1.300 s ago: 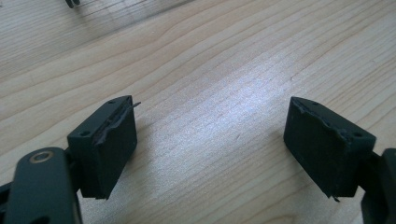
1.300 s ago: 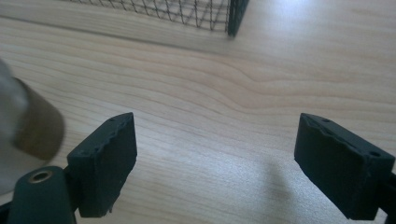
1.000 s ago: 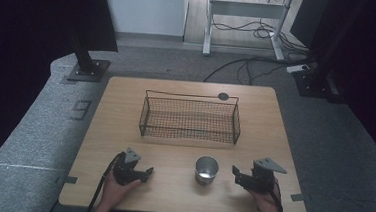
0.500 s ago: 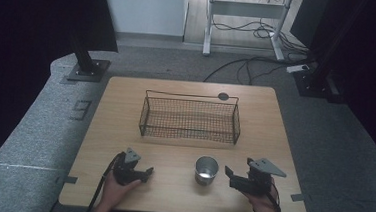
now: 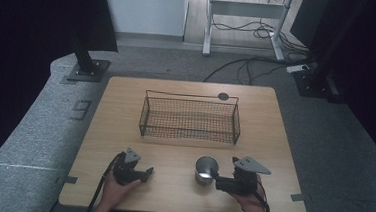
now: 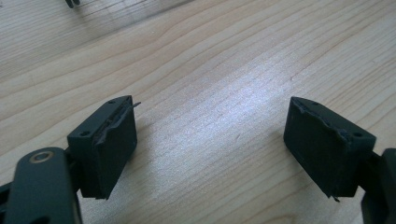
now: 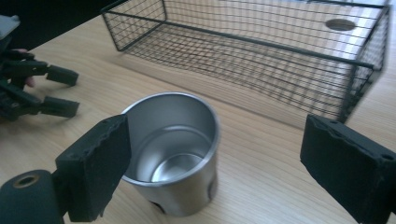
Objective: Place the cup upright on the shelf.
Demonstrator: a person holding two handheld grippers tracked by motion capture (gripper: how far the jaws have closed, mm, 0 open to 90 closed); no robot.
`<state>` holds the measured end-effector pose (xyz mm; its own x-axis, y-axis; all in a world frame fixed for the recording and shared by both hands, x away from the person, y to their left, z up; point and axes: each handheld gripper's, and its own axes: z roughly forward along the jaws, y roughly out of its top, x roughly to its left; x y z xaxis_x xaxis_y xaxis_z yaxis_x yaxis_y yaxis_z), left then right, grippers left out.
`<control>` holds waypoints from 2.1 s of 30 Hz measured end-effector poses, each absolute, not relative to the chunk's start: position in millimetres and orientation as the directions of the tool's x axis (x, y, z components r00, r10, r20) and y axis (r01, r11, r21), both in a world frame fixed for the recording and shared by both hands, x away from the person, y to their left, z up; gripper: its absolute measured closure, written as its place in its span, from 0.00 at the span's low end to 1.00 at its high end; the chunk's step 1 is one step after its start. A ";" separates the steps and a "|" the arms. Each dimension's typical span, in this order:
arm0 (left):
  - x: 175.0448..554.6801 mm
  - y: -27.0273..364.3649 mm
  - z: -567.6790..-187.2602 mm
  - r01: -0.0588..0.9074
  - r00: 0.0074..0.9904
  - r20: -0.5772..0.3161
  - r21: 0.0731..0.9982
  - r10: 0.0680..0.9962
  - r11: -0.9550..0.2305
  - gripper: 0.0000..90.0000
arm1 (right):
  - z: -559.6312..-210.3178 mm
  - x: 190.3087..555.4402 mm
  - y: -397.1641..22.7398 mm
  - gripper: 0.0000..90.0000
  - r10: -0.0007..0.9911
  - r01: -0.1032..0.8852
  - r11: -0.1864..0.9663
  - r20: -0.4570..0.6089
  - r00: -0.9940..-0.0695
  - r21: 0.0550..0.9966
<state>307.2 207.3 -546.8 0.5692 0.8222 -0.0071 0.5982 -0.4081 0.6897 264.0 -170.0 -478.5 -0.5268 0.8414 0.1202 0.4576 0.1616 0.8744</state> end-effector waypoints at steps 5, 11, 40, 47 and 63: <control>307.2 207.2 -546.8 0.598 0.569 -0.007 0.690 0.822 -0.408 0.19 | -480.6 267.9 -158.3 0.07 0.836 0.463 0.171 0.120 -0.536 0.870; 307.2 207.2 -546.8 0.598 0.569 -0.007 0.690 0.822 -0.408 0.19 | -480.5 270.5 -148.8 0.06 0.824 0.460 0.193 0.111 -0.556 0.867; 307.2 207.2 -546.7 0.598 0.569 -0.007 0.690 0.822 -0.408 0.19 | -514.5 283.2 -117.7 0.06 0.822 0.523 0.270 0.089 -0.562 0.808; 307.2 207.2 -546.8 0.598 0.569 -0.008 0.690 0.822 -0.408 0.19 | -518.5 282.3 -118.4 0.17 0.841 0.499 0.284 0.038 -0.540 0.819; 307.2 207.2 -546.7 0.598 0.569 -0.007 0.690 0.822 -0.408 0.19 | -515.8 282.2 -126.6 0.18 0.818 0.470 0.287 0.042 -0.574 0.834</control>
<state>307.2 207.2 -546.7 0.5692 0.8221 -0.0069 0.5982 -0.4084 0.6895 282.2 -126.6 -515.8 -0.5738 0.8179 0.0418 0.4705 0.2874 0.8343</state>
